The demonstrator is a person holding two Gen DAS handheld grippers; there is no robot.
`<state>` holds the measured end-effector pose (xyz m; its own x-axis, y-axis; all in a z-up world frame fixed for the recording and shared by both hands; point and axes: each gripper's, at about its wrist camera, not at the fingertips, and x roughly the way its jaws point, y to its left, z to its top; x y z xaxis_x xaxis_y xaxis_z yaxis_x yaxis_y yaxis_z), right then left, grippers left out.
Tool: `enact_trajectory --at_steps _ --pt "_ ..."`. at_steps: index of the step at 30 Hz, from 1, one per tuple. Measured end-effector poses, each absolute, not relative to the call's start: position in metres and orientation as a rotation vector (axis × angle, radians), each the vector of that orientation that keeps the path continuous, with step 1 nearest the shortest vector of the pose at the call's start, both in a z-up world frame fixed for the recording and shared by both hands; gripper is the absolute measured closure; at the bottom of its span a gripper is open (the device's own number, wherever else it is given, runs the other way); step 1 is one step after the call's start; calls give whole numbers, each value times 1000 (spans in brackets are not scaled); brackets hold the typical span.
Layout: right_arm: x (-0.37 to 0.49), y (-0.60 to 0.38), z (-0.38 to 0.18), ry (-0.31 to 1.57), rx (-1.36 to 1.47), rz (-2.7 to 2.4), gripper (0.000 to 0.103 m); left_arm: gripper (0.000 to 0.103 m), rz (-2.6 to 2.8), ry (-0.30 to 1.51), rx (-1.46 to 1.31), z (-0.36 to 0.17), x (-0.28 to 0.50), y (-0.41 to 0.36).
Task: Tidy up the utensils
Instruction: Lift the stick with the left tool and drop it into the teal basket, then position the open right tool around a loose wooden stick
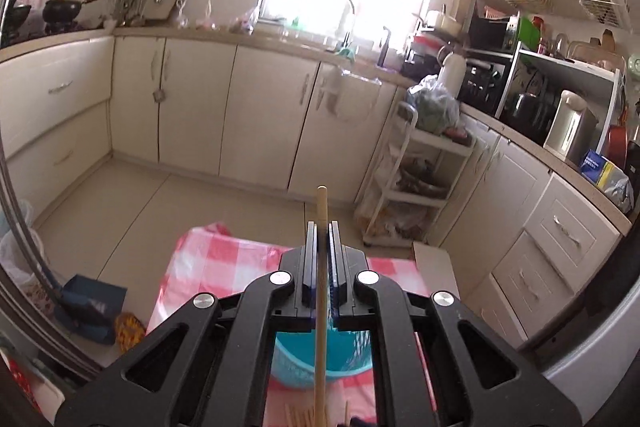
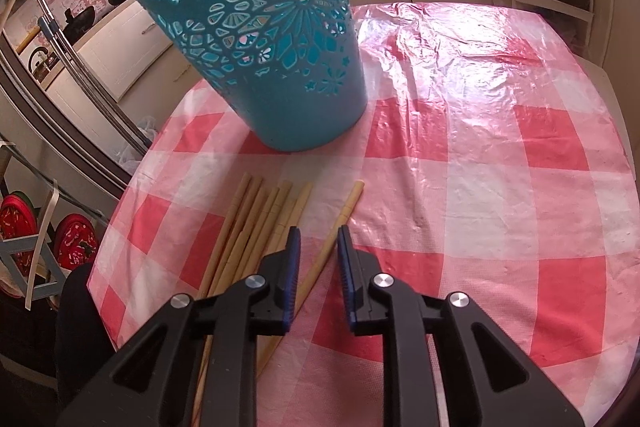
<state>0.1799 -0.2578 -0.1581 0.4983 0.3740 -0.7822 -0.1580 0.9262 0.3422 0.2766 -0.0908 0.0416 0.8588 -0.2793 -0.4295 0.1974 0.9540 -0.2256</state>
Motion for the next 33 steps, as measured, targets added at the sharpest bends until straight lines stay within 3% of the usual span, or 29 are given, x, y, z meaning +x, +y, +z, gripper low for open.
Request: enact_trajectory --at_steps 7,19,21,24,33 --pt "182 -264 -157 1002 262 347 78 98 -162 366 -141 34 330 -140" --pt "182 -264 -155 1011 278 357 73 96 -101 532 -69 -45 326 -144" --pt "182 -262 -155 1007 269 353 73 89 -96 537 -68 -46 315 -136" --pt "181 -260 -154 1001 257 349 73 62 -74 516 -61 -42 288 -116" --pt "176 -263 -154 993 259 299 73 35 20 517 -88 -59 212 -39"
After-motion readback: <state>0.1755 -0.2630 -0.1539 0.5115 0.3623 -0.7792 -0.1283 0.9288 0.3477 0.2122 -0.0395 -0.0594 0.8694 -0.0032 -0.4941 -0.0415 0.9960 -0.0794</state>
